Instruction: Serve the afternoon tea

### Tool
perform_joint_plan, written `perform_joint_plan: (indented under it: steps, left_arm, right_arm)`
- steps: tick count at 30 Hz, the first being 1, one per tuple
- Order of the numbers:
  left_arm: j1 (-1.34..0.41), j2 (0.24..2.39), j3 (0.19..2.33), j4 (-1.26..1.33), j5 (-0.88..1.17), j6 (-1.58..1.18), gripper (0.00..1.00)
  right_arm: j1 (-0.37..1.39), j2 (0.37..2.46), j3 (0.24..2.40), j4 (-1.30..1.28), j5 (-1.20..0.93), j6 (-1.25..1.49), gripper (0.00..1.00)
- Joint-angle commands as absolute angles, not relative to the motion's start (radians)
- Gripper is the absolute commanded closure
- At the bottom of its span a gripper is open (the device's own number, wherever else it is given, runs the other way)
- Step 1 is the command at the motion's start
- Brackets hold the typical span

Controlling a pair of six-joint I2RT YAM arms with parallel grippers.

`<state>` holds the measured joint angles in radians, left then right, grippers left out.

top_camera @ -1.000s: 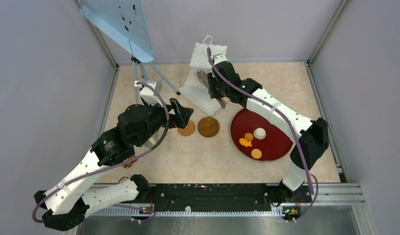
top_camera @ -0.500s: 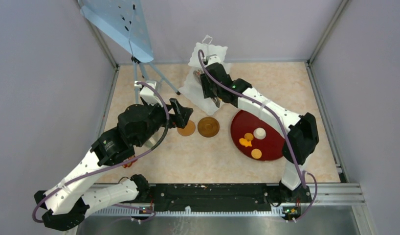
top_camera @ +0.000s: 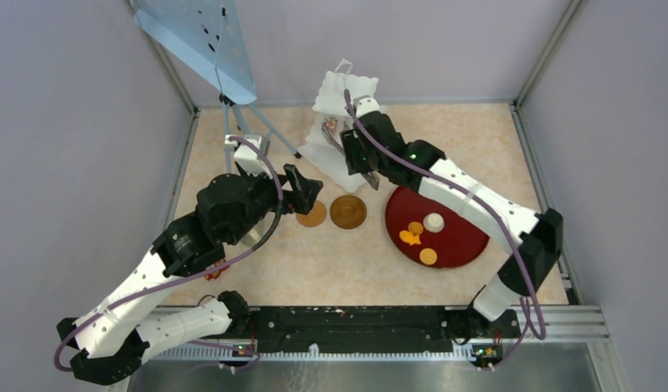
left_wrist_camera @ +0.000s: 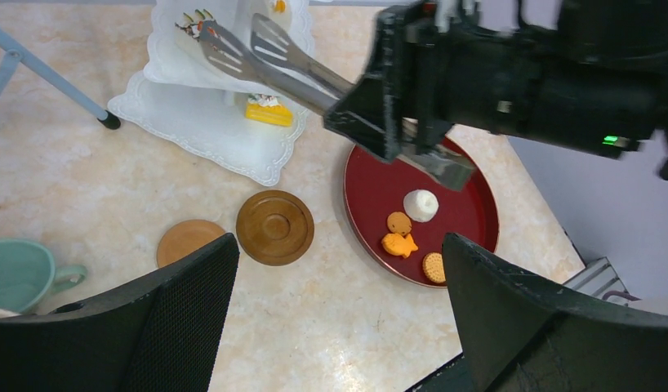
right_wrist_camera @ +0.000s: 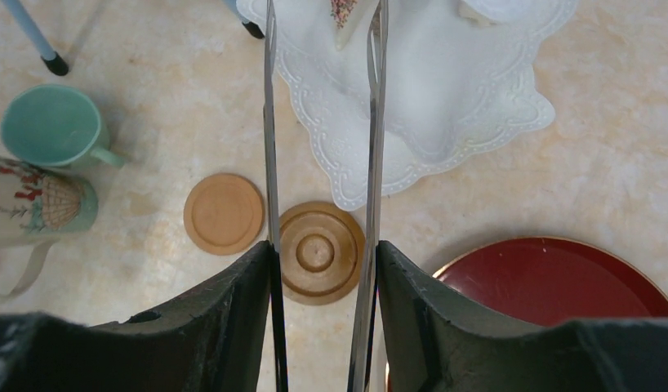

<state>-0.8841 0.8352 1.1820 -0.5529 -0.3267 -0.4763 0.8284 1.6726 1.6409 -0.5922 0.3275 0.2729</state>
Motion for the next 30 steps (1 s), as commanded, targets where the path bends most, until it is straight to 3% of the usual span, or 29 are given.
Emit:
perform_joint_plan:
  steps: [1,12,20,30]
  left_arm:
    - [-0.882,0.831,1.199,-0.519,-0.301,-0.474,0.01]
    - [-0.882,0.842,1.182,-0.482,-0.266,-0.478,0.01]
    - [-0.882,0.868,1.176,-0.449,-0.213,-0.485,0.01]
    - [-0.882,0.856,1.181,-0.47,-0.213,-0.485,0.01]
  right_arm:
    - [0.843,1.468,1.574,-0.653,0.323,0.289,0.52]
    - [0.842,1.069,1.229,-1.01,0.462,0.532,0.52]
    - [0.842,0.998,1.092,-1.276,0.597,0.901,0.52]
    - [0.822,1.009,0.971,-1.146,0.556,0.885,0.47]
